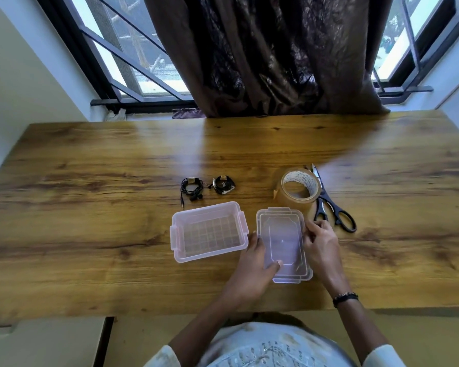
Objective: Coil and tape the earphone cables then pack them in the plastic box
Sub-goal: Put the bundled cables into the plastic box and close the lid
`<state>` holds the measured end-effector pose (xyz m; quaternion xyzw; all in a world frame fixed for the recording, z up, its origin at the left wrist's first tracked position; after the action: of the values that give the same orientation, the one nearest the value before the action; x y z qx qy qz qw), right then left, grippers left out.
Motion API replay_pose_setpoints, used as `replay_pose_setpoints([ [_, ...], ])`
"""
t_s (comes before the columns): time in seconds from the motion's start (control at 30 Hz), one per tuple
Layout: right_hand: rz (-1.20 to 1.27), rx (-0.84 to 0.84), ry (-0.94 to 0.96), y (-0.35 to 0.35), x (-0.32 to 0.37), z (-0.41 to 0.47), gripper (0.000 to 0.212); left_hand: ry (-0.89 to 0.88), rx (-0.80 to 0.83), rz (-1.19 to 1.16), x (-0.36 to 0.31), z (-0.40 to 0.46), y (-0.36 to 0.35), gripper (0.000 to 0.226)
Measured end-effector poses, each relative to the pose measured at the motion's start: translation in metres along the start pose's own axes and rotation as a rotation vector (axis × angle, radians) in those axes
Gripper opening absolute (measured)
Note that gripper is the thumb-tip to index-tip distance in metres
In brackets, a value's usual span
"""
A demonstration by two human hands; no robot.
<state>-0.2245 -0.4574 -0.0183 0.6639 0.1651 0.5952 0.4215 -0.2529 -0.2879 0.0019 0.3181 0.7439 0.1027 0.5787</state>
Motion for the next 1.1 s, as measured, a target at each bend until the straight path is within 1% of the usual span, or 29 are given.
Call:
replay_pose_setpoints([
  [0.1,-0.001,0.007,0.004,0.001,0.003,-0.002,0.028,-0.015,0.019,0.005,0.003,-0.002,0.002,0.068],
  [0.2,0.001,-0.026,0.044,0.004,0.011,-0.003,0.034,-0.068,0.018,-0.005,0.001,-0.01,0.006,0.065],
  [0.3,0.046,-0.056,0.096,0.008,0.027,-0.006,0.036,-0.163,-0.011,-0.102,-0.008,-0.025,0.016,0.052],
  [0.37,0.101,-0.04,0.162,0.008,0.043,-0.006,0.035,-0.158,-0.076,-0.189,-0.011,-0.029,0.03,0.043],
  [0.5,0.2,0.023,0.286,-0.003,0.079,-0.001,0.03,-0.117,-0.355,-0.3,-0.008,-0.017,0.076,0.021],
  [0.53,0.21,0.042,0.307,-0.007,0.088,0.002,0.028,-0.103,-0.412,-0.342,-0.005,-0.012,0.09,0.02],
  [0.6,0.225,0.082,0.333,-0.017,0.105,0.013,0.025,-0.098,-0.489,-0.335,0.001,-0.002,0.115,0.02],
  [0.67,0.23,0.12,0.332,-0.032,0.119,0.027,0.025,-0.104,-0.532,-0.36,0.009,0.007,0.139,0.018],
  [0.7,0.229,0.136,0.321,-0.039,0.125,0.035,0.025,-0.093,-0.543,-0.431,0.012,0.012,0.149,0.017],
  [0.8,0.191,0.134,0.279,-0.063,0.135,0.058,0.025,0.009,-0.535,-0.634,0.02,0.031,0.169,0.017],
  [0.9,0.128,0.133,0.239,-0.086,0.14,0.074,0.024,0.133,-0.451,-0.756,0.024,0.055,0.173,0.016],
  [1.0,0.077,0.153,0.163,-0.104,0.144,0.084,0.021,0.19,-0.356,-0.764,0.028,0.077,0.169,0.012],
  [1.1,0.02,0.175,0.091,-0.113,0.148,0.089,0.019,0.217,-0.302,-0.703,0.033,0.094,0.161,0.013],
])
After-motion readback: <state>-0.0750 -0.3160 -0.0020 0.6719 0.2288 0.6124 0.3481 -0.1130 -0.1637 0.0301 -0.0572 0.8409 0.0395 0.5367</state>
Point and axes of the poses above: each hand's wrist, its own z-axis towards the middle knuckle, its own y-axis out of the back of the hand, x = y × z, the point moved 1 cm from there along z, towards the middle knuckle, and after that the axes turned 8 degrees about -x, right-handed, at the moved point
